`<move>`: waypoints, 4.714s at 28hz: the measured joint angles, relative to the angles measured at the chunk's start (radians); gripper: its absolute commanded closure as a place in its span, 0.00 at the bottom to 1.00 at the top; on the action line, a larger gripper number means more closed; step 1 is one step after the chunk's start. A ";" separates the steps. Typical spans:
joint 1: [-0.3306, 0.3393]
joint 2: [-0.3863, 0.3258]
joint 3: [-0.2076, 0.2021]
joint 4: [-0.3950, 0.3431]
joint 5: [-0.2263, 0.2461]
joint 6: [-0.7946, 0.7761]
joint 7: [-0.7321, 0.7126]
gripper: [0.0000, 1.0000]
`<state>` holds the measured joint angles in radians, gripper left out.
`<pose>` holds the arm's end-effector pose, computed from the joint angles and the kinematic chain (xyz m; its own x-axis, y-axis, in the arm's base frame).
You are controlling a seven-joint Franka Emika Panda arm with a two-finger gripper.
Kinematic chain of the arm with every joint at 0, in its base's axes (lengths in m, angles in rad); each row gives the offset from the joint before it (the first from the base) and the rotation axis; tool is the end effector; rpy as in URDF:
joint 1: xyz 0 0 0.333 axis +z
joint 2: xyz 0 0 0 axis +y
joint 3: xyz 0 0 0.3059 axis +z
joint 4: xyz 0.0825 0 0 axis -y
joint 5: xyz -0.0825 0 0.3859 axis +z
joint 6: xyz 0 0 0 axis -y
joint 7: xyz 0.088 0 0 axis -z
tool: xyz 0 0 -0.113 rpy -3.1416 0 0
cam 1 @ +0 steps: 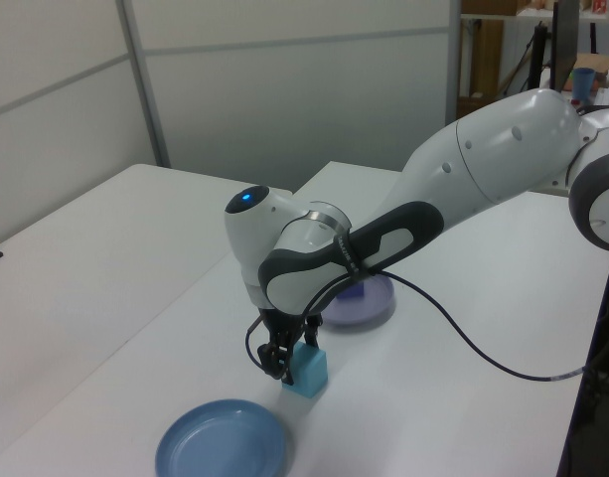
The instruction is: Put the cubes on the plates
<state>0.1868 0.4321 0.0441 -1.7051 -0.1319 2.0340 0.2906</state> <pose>0.6342 0.1383 0.3179 0.9973 -0.0022 -0.0739 0.0066 -0.9929 0.1188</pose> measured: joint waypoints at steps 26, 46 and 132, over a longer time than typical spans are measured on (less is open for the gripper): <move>0.003 -0.164 0.053 0.128 0.085 -0.069 0.038 1.00; 0.205 0.078 0.060 0.128 -0.048 0.152 0.252 0.28; -0.264 -0.405 0.005 0.034 0.175 -0.249 -0.213 0.00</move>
<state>-0.0768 0.0274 0.0489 -1.6707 0.0431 1.7853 0.0780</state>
